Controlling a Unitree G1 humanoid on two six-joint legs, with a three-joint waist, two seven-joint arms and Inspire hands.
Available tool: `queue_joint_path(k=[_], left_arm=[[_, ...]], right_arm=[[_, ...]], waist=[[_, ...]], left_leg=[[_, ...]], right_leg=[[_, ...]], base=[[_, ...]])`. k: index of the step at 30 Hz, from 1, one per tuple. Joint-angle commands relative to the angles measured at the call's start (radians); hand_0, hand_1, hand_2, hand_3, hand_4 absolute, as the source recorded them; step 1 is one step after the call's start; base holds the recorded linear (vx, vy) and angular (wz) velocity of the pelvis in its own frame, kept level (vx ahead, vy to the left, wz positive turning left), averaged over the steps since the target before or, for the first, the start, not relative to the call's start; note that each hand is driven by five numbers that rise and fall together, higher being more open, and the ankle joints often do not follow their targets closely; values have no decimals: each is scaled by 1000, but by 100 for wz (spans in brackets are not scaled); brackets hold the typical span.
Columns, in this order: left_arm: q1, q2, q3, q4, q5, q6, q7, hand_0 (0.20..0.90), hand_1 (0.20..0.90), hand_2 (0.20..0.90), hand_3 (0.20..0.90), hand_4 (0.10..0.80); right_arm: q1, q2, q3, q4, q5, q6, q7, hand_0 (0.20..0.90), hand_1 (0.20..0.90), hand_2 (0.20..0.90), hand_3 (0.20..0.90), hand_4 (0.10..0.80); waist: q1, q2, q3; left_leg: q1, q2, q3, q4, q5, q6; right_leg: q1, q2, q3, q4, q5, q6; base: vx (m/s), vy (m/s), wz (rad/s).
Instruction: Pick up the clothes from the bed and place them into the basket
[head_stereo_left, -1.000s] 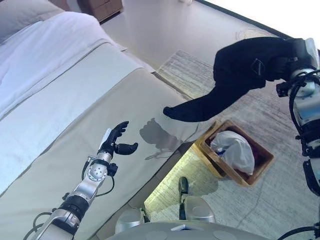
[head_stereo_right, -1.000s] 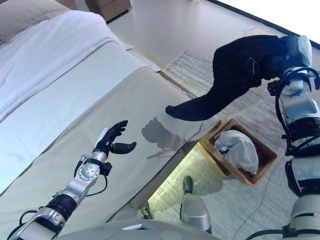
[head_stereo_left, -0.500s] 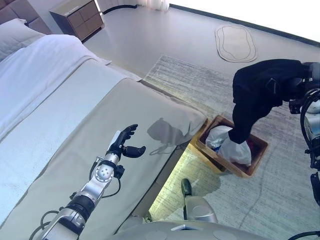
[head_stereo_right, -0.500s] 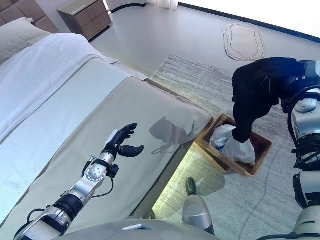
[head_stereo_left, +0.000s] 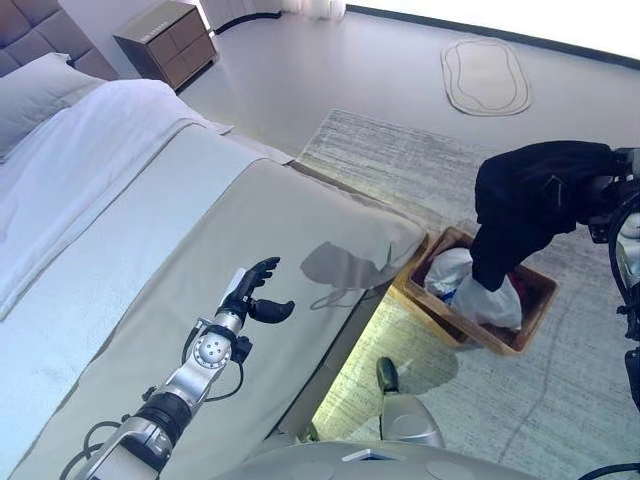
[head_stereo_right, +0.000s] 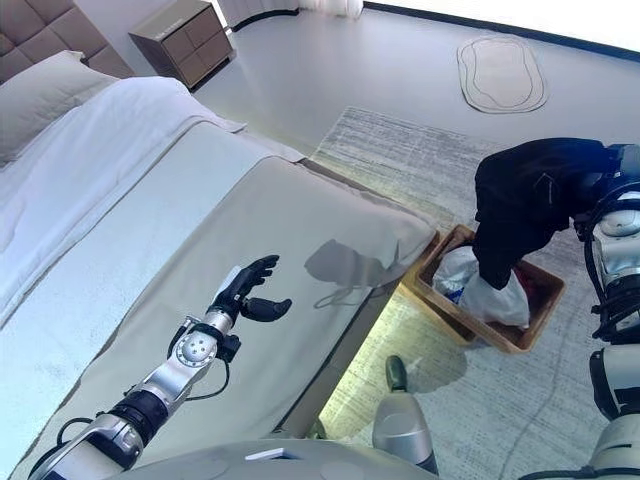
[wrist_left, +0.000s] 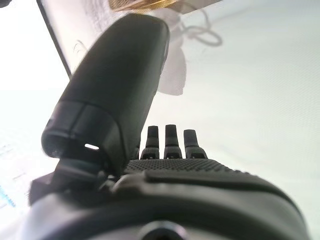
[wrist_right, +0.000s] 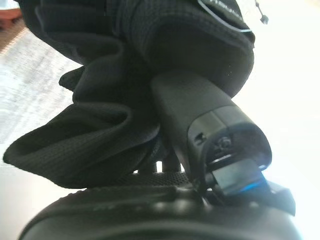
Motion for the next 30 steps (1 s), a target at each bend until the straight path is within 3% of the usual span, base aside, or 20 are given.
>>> queue_joint_path(k=[1, 7, 16, 17, 18, 19, 30], left_arm=[[-79, 18, -5, -45, -20, -80, 54, 900, 900, 900, 900, 800], [-69, 9, 0, -61, -22, -81, 51, 900, 900, 900, 900, 800], [-62, 20, 8, -85, -25, -65, 42, 900, 900, 900, 900, 800], [-62, 23, 8, -87, -28, -65, 41, 900, 900, 900, 900, 800], [-63, 25, 7, -88, -29, -64, 43, 900, 900, 900, 900, 800], [-59, 27, 11, -88, -30, -65, 38, 900, 900, 900, 900, 800], [-30, 47, 20, -94, -36, -70, 22, 900, 900, 900, 900, 800]], right_arm=[[-167, -92, 4, 39, -59, -73, -50, 300, 300, 300, 200, 100], [-111, -82, -5, 86, -103, -65, -24, 300, 300, 300, 200, 100], [-28, -44, -41, 207, -104, -65, -33, 300, 300, 300, 200, 100], [-22, -44, -46, 214, -102, -66, -32, 359, 359, 359, 269, 169], [-17, -41, -48, 217, -97, -63, -36, 512, 512, 512, 447, 347], [-11, -39, -53, 223, -96, -62, -51, 900, 900, 900, 900, 800], [32, -25, -75, 213, -112, -70, -67, 900, 900, 900, 900, 800]], waist=[[9, -37, 7], [7, -10, 25], [26, -2, 27], [27, 0, 27], [28, 1, 28], [30, 1, 26], [40, -15, 8]], left_leg=[[49, 32, -27, 4, -85, -47], [43, 25, -29, 4, -80, -48], [44, 28, -35, 4, -76, -46], [44, 27, -38, 4, -76, -46], [42, 27, -40, 4, -76, -45], [43, 26, -41, 4, -75, -44], [51, 29, -44, 4, -76, -43]], right_leg=[[17, -46, 4, 15, -54, 40], [18, -53, 6, 11, -56, 38], [26, -60, -5, 11, -56, 38], [26, -61, -6, 11, -57, 38], [27, -61, -6, 11, -57, 38], [29, -60, -6, 11, -58, 37], [43, -52, -11, 11, -62, 37]], base=[[-41, 26, 2], [15, 3, -3], [23, -12, 0], [0, 0, 0], [0, 0, 0], [0, 0, 0], [5, -1, 1]])
